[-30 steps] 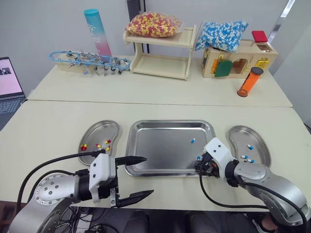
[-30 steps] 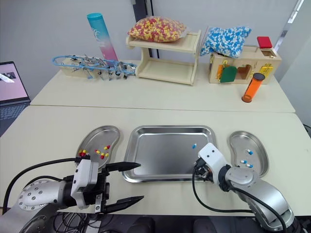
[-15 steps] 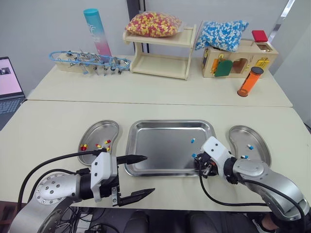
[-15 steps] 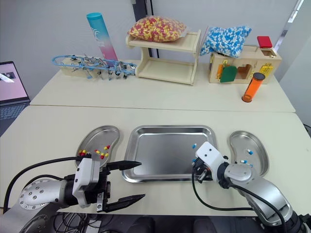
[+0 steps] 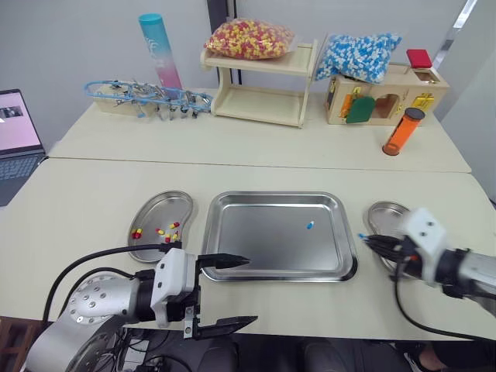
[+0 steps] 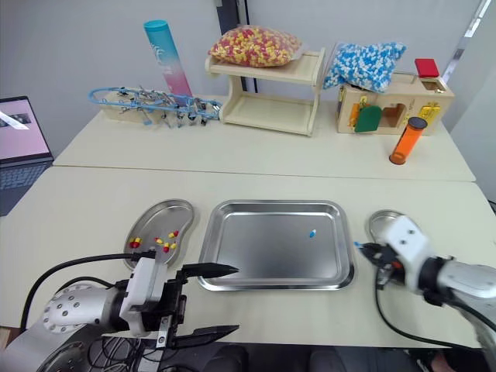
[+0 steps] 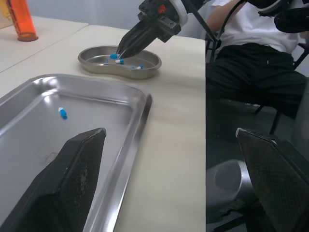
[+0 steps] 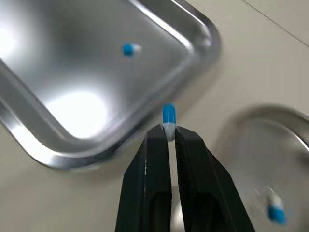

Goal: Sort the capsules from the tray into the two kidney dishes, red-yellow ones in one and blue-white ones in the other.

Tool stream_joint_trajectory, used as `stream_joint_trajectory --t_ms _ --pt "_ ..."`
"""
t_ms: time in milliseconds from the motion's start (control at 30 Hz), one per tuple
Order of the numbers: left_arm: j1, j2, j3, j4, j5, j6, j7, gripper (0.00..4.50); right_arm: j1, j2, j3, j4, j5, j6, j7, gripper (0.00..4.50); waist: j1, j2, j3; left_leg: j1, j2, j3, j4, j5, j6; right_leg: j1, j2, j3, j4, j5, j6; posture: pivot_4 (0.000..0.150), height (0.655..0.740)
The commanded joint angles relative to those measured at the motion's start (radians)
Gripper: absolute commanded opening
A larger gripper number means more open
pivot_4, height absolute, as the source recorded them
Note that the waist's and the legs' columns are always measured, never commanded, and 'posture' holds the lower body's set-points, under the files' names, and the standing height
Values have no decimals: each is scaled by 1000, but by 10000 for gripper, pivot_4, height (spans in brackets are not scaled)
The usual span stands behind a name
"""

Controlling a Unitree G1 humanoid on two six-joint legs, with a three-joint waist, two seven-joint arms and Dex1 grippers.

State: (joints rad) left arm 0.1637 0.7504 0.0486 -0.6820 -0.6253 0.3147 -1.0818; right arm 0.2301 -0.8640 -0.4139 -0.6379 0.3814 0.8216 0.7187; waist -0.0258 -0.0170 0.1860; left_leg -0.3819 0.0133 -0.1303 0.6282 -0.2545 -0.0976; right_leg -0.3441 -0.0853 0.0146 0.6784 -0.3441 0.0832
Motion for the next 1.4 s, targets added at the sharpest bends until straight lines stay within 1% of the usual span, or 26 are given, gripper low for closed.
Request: stream_joint_trajectory --t_ms 33,200,267,300,367,400,467,600,667,800,900,967,1100,1233,1333,1400 --pt "-18 -8 -21 5 5 -22 -4 45000 12 -5 -48 36 -19 -14 -10 419 -6 1 0 0 0 0 0 0 0 0 0 0 0 0 0 1500 7400" --pt "-28 -14 -34 13 10 -30 -2 45000 -17 2 -3 106 -54 -14 -49 419 -10 1 0 1 0 0 0 0 0 0 0 1 1 0 0 1500 7400" --pt "-23 -16 -35 14 12 -35 1 45000 -33 6 1 123 -56 -15 -58 6676 -7 1 0 1 0 0 0 0 0 0 0 1 0 0 0 1500 7400" --pt "-21 -17 -34 14 13 -36 4 45000 -41 10 -5 128 -50 -6 -62 8726 -5 1 0 0 0 0 0 0 0 0 0 1 0 0 0 1500 7400" --pt "-17 -18 -32 14 13 -37 8 45000 -69 21 -25 130 -33 21 -78 15147 -4 1 0 0 0 0 0 0 0 0 0 1 0 0 0 1500 7400" --pt "-14 -22 -29 15 7 -31 18 45000 -77 15 -34 125 -25 28 -73 17816 -4 1 0 0 0 0 0 0 0 0 0 1 0 0 0 1500 7400" --pt "-11 -27 -23 15 -2 -21 32 45000 -80 5 -49 112 -12 31 -55 24647 -3 1 0 0 0 0 0 0 0 0 0 1 0 0 0 1500 7400" --pt "4 -35 -18 6 -10 -12 53 45000 -34 -3 -97 75 13 -16 7 37393 -3 1 0 0 0 0 0 0 0 0 0 0 0 0 0 1500 7400" --pt "32 -32 -13 2 -4 -21 55 45000 21 7 -129 49 1 -117 57 44451 -3 1 0 0 0 0 0 0 0 0 0 0 0 0 0 1500 7400" --pt "81 -51 19 9 3 -25 101 45000 84 28 -152 13 12 -280 145 44451 -5 2 0 1 0 0 0 0 0 0 0 1 0 0 0 1500 7400" --pt "120 -68 36 12 20 -43 132 45000 87 35 -147 -4 45 -300 167 44451 -6 2 0 2 0 0 0 0 0 2 0 0 0 0 0 1500 7400" --pt "145 -72 44 4 31 -56 137 45000 115 29 -156 2 51 -318 204 44451 -4 1 0 2 0 0 0 0 0 2 0 1 0 0 0 1500 7400" --pt "181 -91 68 -5 49 -81 175 45000 207 51 -225 31 69 -397 290 44451 3 1 0 1 0 0 0 0 0 2 0 0 -1 0 0 1500 7400" --pt "215 -104 82 18 73 -109 189 45000 308 92 -249 50 54 -529 368 44451 1 1 0 1 0 0 0 0 0 2 0 0 -2 0 0 1500 7400" --pt "226 -115 77 26 90 -131 193 45000 317 118 -215 52 38 -573 349 44451 -2 1 0 2 0 0 0 0 0 3 0 0 -2 0 0 1500 7400" --pt "233 -124 63 18 104 -141 201 45000 295 127 -162 35 35 -540 303 44451 -7 2 -1 2 0 1 0 0 0 3 0 0 -1 0 0 1500 7400"
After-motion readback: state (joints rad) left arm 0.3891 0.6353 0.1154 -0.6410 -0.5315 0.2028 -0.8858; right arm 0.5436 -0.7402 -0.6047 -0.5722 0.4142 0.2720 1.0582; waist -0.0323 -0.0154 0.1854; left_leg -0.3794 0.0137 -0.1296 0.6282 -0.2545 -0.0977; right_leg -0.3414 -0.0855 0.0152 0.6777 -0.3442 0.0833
